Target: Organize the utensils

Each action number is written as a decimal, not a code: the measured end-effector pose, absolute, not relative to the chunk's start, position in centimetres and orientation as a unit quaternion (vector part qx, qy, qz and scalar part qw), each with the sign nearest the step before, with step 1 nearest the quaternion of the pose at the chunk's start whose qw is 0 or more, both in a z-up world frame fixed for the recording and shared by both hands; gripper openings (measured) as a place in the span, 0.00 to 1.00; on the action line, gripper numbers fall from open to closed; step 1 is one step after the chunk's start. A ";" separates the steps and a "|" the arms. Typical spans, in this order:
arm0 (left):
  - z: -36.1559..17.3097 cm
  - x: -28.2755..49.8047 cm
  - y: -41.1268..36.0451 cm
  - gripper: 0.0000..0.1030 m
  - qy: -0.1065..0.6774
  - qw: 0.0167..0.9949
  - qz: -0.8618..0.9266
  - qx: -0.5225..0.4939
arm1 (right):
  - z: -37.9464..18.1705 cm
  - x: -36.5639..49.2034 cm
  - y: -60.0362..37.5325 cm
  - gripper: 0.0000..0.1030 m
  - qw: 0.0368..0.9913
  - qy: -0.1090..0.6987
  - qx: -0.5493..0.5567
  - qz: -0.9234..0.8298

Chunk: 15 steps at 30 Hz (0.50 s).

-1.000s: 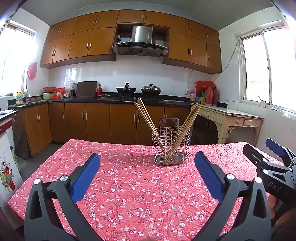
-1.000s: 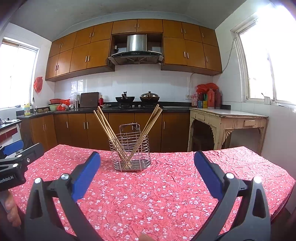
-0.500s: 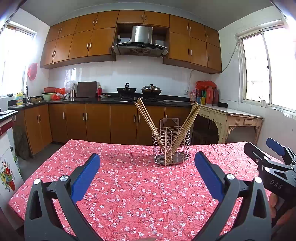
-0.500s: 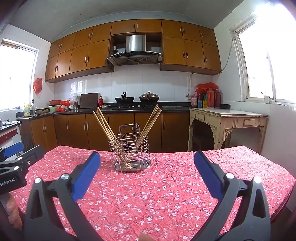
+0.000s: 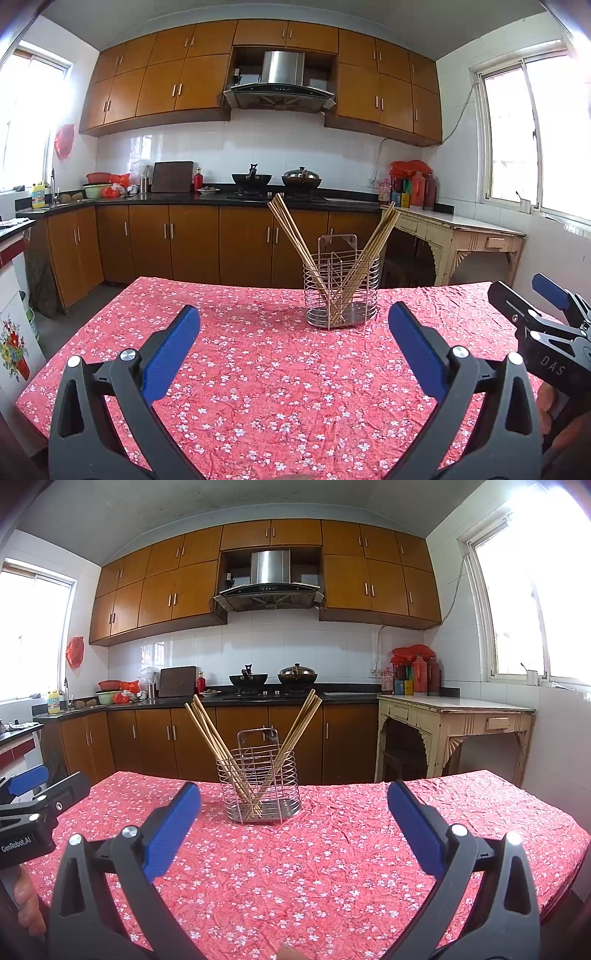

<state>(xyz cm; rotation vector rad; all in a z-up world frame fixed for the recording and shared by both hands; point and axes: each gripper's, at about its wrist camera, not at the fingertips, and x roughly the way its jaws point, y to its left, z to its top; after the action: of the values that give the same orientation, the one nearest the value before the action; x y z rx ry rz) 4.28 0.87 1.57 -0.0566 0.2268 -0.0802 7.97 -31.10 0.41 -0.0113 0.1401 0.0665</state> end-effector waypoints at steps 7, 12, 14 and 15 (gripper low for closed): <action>1.6 4.3 0.8 0.98 0.113 0.992 -0.040 -0.029 | 0.4 8.0 -31.1 0.96 0.997 0.071 -0.005 0.033; 1.6 4.3 0.8 0.98 0.113 0.992 -0.038 -0.029 | 0.4 7.9 -31.1 0.96 0.997 0.070 -0.005 0.034; 1.5 4.3 0.8 0.98 0.114 0.992 -0.039 -0.029 | 0.4 7.9 -31.1 0.96 0.997 0.070 -0.005 0.033; 1.5 4.3 0.8 0.98 0.114 0.992 -0.039 -0.030 | 0.4 7.9 -31.1 0.96 0.997 0.070 -0.006 0.033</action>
<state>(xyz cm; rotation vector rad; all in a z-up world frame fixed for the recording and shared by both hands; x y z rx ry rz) 4.27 0.81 1.45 -0.0595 0.2277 -0.0781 7.92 -31.09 0.43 -0.0112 0.1394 0.0662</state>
